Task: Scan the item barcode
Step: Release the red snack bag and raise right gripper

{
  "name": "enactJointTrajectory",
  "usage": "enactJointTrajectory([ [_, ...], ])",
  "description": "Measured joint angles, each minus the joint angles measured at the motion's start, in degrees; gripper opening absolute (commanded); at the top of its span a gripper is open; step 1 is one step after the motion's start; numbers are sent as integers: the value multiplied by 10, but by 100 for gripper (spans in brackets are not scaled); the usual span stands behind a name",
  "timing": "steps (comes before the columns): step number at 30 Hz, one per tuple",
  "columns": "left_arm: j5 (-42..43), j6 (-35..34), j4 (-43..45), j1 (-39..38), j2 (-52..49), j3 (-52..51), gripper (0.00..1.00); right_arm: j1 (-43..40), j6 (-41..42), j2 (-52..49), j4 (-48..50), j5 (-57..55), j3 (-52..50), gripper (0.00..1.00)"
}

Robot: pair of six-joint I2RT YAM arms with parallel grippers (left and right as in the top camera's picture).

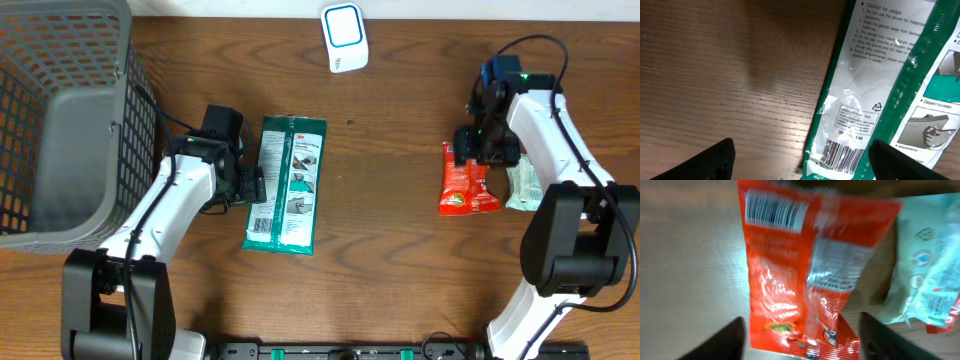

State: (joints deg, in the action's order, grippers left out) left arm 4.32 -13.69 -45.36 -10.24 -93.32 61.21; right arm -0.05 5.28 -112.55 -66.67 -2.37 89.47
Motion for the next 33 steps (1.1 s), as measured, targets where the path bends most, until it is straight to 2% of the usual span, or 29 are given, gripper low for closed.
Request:
enactJointTrajectory([
  [4,0,0,0,0,0,0,86,5,38,0,18,5,6,16],
  [7,0,0,0,0,0,0,86,19,56,0,34,20,6,1],
  [16,0,0,0,0,0,0,86,85,71,0,91,83,-7,1],
  [21,0,0,0,0,0,0,86,113,73,0,156,89,-71,1],
  [27,0,0,0,0,0,0,86,119,74,0,228,36,-154,1],
  [33,0,0,0,0,0,0,86,107,74,0,211,-64,-177,1],
])
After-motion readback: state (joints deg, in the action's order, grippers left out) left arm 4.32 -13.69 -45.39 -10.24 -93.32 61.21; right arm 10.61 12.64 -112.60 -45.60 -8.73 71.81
